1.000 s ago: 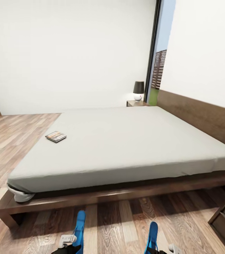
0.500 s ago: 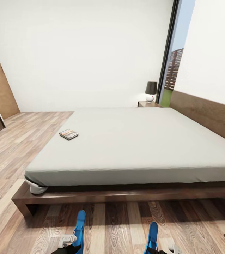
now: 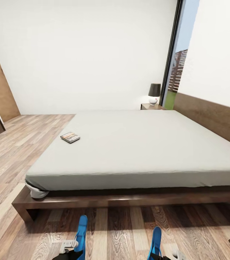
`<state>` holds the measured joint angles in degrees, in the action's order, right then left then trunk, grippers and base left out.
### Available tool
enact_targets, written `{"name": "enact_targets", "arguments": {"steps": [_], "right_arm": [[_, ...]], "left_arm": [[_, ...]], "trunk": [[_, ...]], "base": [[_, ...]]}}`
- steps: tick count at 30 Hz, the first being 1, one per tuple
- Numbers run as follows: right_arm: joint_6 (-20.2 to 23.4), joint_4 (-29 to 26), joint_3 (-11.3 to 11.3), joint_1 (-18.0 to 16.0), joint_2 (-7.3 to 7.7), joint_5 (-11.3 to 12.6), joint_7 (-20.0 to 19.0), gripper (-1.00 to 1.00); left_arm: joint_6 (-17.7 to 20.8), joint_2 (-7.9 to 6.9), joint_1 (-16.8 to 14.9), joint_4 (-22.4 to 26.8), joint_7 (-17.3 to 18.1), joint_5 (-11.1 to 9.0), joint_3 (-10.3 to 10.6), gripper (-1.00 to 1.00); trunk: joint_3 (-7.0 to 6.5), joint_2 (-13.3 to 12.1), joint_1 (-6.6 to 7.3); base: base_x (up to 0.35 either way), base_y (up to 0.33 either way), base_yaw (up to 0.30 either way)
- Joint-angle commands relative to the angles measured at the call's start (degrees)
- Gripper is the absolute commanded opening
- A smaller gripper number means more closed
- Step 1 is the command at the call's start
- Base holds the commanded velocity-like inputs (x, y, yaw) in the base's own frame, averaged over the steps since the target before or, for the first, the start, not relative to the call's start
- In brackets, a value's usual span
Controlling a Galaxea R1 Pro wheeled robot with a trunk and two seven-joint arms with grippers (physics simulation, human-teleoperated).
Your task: In the bedroom, move the book from the bed onto either nightstand, and place the two sandals side by side next to the bed.
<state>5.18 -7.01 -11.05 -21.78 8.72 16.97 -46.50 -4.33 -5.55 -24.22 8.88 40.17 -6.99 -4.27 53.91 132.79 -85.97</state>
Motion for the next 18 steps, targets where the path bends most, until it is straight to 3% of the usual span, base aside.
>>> {"name": "enact_targets", "arguments": {"steps": [1,4,10,12,18], "right_arm": [[0.6,0.0,-0.5,0.0,0.03,0.1,-0.3,-1.0],[0.6,0.0,-0.5,0.0,0.36,0.1,-0.3,-1.0],[0.6,0.0,-0.6,0.0,0.66,0.3,-0.3,-1.0],[0.6,0.0,-0.6,0.0,0.67,0.4,-0.3,-1.0],[0.6,-0.1,-0.6,0.0,0.68,0.4,-0.3,-1.0]], "left_arm": [[-0.1,-0.09,0.0,0.0,0.3,0.2,-0.5,-1.0],[-0.1,-0.26,0.0,0.1,-2.3,0.2,-0.6,-1.0],[0.4,0.32,-0.2,1.4,-25.0,0.0,-0.4,-1.0],[1.0,0.73,-0.3,2.7,-28.5,0.0,-0.4,-1.0],[9.2,1.21,-0.8,8.9,-39.6,0.0,-0.4,-1.0]], "trunk": [[0.05,0.0,0.01],[0.05,0.0,0.01],[0.05,0.0,0.01],[0.05,0.0,0.01],[0.05,0.0,0.01]], "base": [[0.0,0.0,0.0],[0.0,0.0,0.0],[0.0,0.0,0.0],[0.0,0.0,0.0],[0.0,0.0,0.0]]}}
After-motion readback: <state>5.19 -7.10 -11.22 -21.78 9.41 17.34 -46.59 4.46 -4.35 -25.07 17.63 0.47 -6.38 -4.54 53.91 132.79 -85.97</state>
